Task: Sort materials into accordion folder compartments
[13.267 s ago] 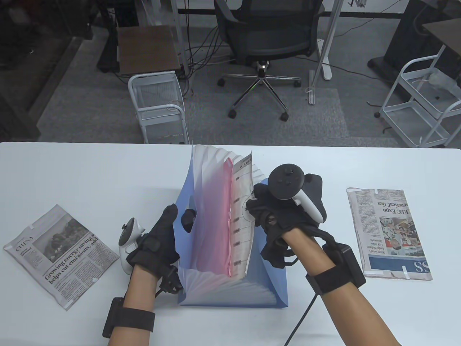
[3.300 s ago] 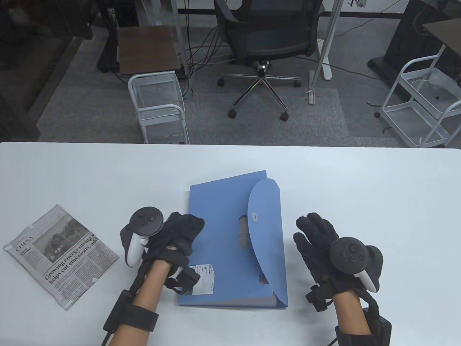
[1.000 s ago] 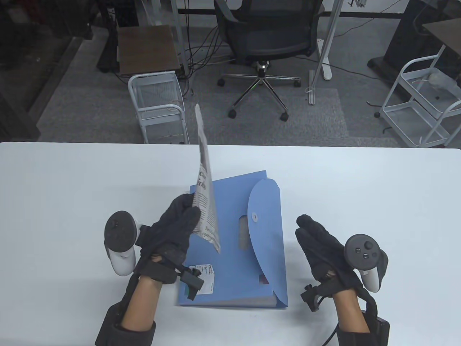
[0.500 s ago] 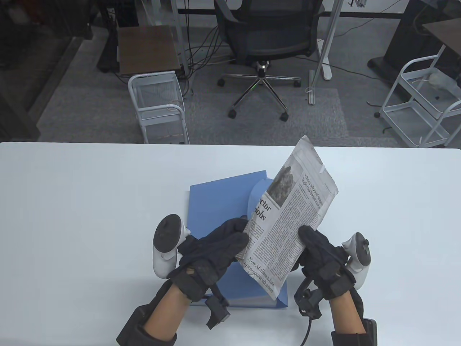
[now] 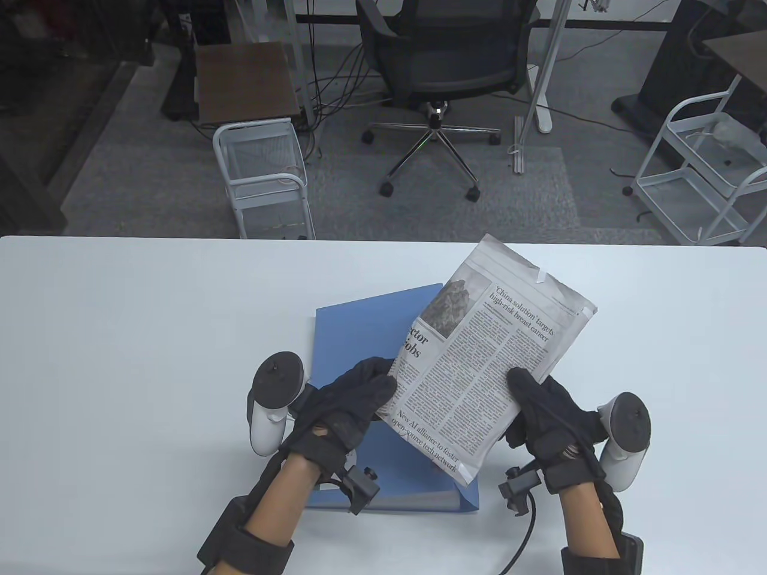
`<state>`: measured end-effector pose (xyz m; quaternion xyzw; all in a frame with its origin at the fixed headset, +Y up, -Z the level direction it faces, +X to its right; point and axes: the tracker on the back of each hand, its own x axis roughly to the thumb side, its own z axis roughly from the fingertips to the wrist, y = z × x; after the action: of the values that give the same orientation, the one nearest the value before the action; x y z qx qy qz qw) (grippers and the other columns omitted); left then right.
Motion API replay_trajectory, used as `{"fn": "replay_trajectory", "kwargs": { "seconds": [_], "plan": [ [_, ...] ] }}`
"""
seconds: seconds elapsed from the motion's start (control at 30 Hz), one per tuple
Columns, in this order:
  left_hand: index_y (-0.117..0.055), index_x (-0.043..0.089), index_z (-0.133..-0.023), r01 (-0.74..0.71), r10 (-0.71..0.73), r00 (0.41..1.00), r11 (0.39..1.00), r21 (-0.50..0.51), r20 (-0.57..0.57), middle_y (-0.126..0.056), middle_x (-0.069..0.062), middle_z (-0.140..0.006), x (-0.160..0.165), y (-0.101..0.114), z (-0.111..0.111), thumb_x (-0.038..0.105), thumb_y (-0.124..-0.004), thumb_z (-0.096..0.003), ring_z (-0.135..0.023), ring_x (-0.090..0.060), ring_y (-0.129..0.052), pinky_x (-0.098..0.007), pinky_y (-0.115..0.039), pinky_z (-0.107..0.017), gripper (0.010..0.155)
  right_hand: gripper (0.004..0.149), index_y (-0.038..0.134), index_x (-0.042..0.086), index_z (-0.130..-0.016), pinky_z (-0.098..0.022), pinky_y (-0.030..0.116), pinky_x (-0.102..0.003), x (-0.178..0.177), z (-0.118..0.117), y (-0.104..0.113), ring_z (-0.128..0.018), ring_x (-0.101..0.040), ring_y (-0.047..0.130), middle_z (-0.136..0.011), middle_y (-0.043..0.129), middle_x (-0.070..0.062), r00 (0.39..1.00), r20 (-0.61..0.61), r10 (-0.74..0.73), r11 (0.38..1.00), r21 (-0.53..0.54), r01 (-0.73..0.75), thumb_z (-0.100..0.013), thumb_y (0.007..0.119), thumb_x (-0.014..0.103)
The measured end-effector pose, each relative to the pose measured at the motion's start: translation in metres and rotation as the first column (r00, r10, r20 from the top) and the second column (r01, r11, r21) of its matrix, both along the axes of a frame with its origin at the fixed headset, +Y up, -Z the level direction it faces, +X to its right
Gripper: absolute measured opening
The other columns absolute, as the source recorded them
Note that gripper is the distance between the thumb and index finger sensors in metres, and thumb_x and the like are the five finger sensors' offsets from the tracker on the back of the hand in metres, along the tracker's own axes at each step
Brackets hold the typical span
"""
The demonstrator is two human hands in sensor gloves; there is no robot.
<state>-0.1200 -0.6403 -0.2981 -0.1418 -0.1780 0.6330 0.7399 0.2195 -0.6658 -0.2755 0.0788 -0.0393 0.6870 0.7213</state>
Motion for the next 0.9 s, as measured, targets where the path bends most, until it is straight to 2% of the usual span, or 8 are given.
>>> {"fn": "replay_trajectory", "kwargs": {
  "seconds": [0.13,0.27,0.37,0.5,0.57,0.67,0.8,0.9],
  "plan": [
    [-0.065,0.003,-0.108,0.061,-0.061,0.998,0.998,0.0,-0.016,-0.047,-0.033,-0.119,-0.004,-0.006,-0.003,0.035,-0.061,-0.0667,-0.098,-0.06,-0.061,-0.061,-0.064,-0.067,0.052,0.041,0.076,0.015,-0.095,-0.008,0.086,-0.029,0.013,0.0,0.002,-0.025,-0.032,0.103,-0.047,0.101,0.001,0.999,0.037,-0.037,0.999,0.021,0.037,-0.061,0.074,0.038],
    [-0.064,0.001,-0.11,0.259,-0.251,0.961,0.964,0.061,-0.119,-0.044,-0.035,-0.119,-0.008,-0.013,-0.009,0.038,-0.058,-0.0671,-0.099,-0.063,-0.053,-0.064,-0.058,-0.068,0.057,0.041,0.074,0.016,-0.096,-0.009,0.086,-0.028,0.033,0.001,0.001,-0.025,-0.031,0.103,-0.048,0.1,0.002,0.99,0.125,-0.073,0.997,0.028,0.07,-0.062,0.074,0.038],
    [-0.062,0.0,-0.112,0.427,-0.413,0.897,0.902,0.068,-0.161,-0.035,-0.037,-0.12,-0.003,-0.021,-0.015,0.039,-0.058,-0.067,-0.1,-0.066,-0.04,-0.068,-0.049,-0.069,0.059,0.041,0.073,0.016,-0.096,-0.009,0.086,-0.028,0.044,0.001,-0.001,-0.026,-0.031,0.103,-0.049,0.1,0.002,0.981,0.157,-0.115,0.993,0.027,0.112,-0.062,0.073,0.038],
    [-0.057,-0.001,-0.115,0.585,-0.576,0.808,0.809,0.056,-0.121,-0.017,-0.038,-0.119,0.016,-0.037,-0.023,0.039,-0.056,-0.0673,-0.099,-0.066,-0.017,-0.073,-0.033,-0.067,0.063,0.041,0.073,0.015,-0.096,-0.009,0.086,-0.028,0.05,0.001,-0.004,-0.025,-0.03,0.103,-0.05,0.1,0.002,0.974,0.182,-0.138,0.99,0.02,0.137,-0.062,0.072,0.039],
    [-0.053,-0.001,-0.117,0.615,-0.609,0.787,0.787,0.054,-0.097,-0.008,-0.038,-0.118,0.025,-0.043,-0.026,0.042,-0.055,-0.0678,-0.098,-0.066,-0.007,-0.074,-0.026,-0.066,0.066,0.041,0.073,0.015,-0.097,-0.009,0.086,-0.028,0.051,0.001,-0.005,-0.025,-0.031,0.103,-0.05,0.099,0.002,0.973,0.181,-0.143,0.99,0.018,0.142,-0.062,0.072,0.039],
    [-0.051,-0.002,-0.118,0.632,-0.629,0.775,0.774,0.04,-0.062,-0.004,-0.038,-0.116,0.039,-0.052,-0.032,0.045,-0.055,-0.0678,-0.096,-0.065,-0.002,-0.074,-0.022,-0.064,0.069,0.041,0.073,0.015,-0.097,-0.009,0.086,-0.028,0.051,0.002,-0.005,-0.025,-0.031,0.103,-0.05,0.099,0.002,0.973,0.181,-0.144,0.99,0.016,0.144,-0.062,0.072,0.039],
    [-0.043,-0.004,-0.119,0.627,-0.627,0.779,0.779,-0.003,-0.001,0.005,-0.039,-0.113,0.052,-0.064,-0.037,0.047,-0.054,-0.0683,-0.092,-0.064,0.007,-0.074,-0.016,-0.062,0.073,0.042,0.073,0.015,-0.097,-0.009,0.086,-0.028,0.051,0.002,-0.005,-0.026,-0.031,0.103,-0.05,0.099,0.002,0.973,0.18,-0.146,0.989,0.015,0.145,-0.063,0.072,0.039],
    [-0.041,-0.003,-0.12,0.587,-0.584,0.809,0.807,-0.059,0.06,0.012,-0.039,-0.11,0.056,-0.07,-0.038,0.047,-0.052,-0.0686,-0.088,-0.063,0.013,-0.073,-0.011,-0.06,0.073,0.042,0.073,0.015,-0.097,-0.009,0.086,-0.028,0.051,0.002,-0.004,-0.026,-0.031,0.103,-0.05,0.099,0.002,0.973,0.175,-0.15,0.989,0.015,0.15,-0.063,0.071,0.039]
  ]
}}
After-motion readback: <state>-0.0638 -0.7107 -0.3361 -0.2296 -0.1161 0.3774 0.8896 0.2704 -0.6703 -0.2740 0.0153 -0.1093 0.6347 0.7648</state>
